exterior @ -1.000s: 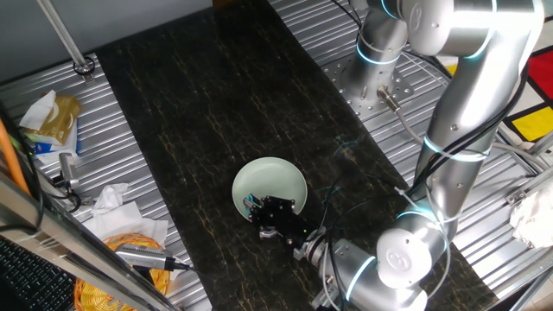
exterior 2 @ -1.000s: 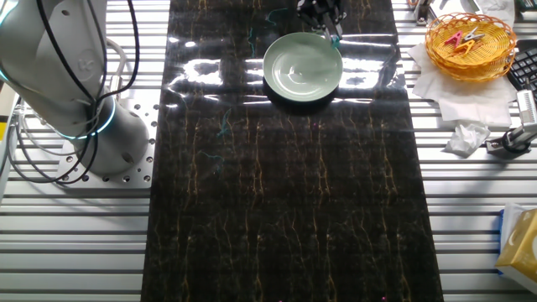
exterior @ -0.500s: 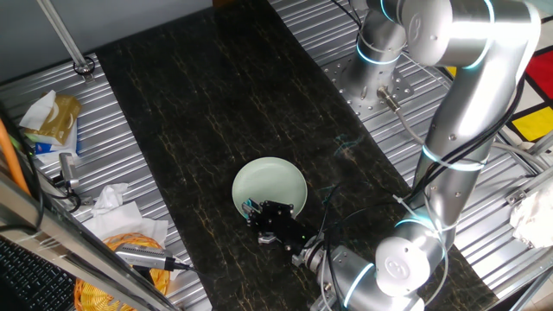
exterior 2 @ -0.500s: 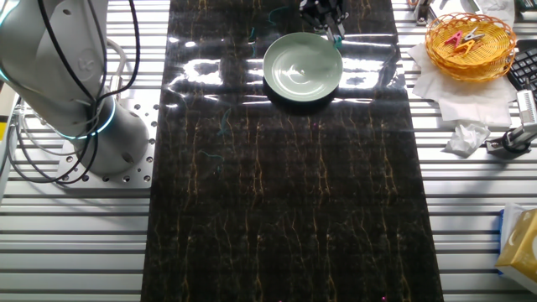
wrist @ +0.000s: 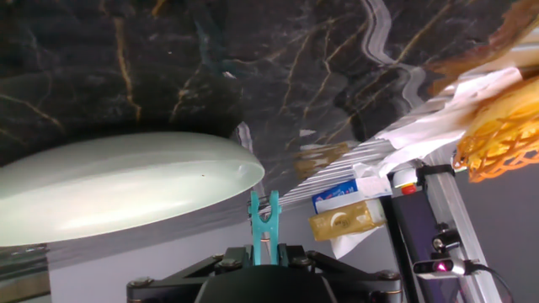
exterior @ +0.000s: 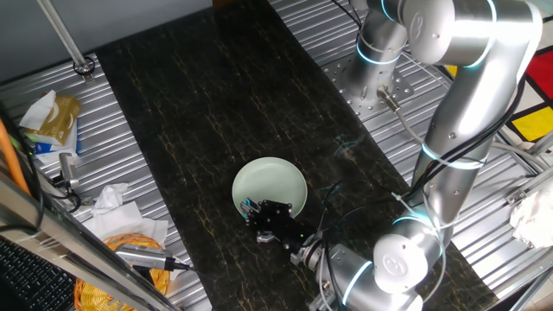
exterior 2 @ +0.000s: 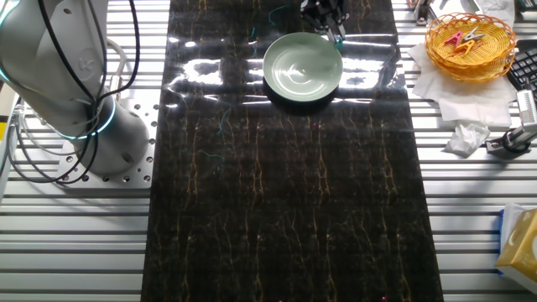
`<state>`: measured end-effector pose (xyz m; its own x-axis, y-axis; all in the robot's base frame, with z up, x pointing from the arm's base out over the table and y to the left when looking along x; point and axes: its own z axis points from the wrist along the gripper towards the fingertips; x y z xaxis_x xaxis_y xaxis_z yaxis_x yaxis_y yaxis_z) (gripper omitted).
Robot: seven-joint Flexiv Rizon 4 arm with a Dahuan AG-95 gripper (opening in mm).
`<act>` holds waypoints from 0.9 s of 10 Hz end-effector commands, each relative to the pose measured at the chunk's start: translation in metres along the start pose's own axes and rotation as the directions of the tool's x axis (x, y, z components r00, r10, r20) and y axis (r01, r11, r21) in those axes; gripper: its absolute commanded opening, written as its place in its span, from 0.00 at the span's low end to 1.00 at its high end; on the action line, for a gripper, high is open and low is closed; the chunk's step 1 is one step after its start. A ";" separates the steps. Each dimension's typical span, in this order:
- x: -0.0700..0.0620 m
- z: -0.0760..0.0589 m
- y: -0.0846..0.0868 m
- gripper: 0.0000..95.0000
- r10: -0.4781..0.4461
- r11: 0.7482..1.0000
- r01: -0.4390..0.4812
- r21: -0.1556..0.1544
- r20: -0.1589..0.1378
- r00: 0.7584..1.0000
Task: Use a clamp
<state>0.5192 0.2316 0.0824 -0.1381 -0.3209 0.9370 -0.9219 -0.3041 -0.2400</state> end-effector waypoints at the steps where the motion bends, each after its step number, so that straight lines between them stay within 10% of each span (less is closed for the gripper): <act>1: -0.011 0.011 0.001 0.00 -0.004 1.000 0.004 -0.002 0.001 1.000; 9: -0.018 0.015 -0.001 0.00 0.002 1.000 -0.002 -0.002 -0.002 1.000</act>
<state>0.5254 0.2317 0.0733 -0.1407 -0.3197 0.9370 -0.9222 -0.3020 -0.2415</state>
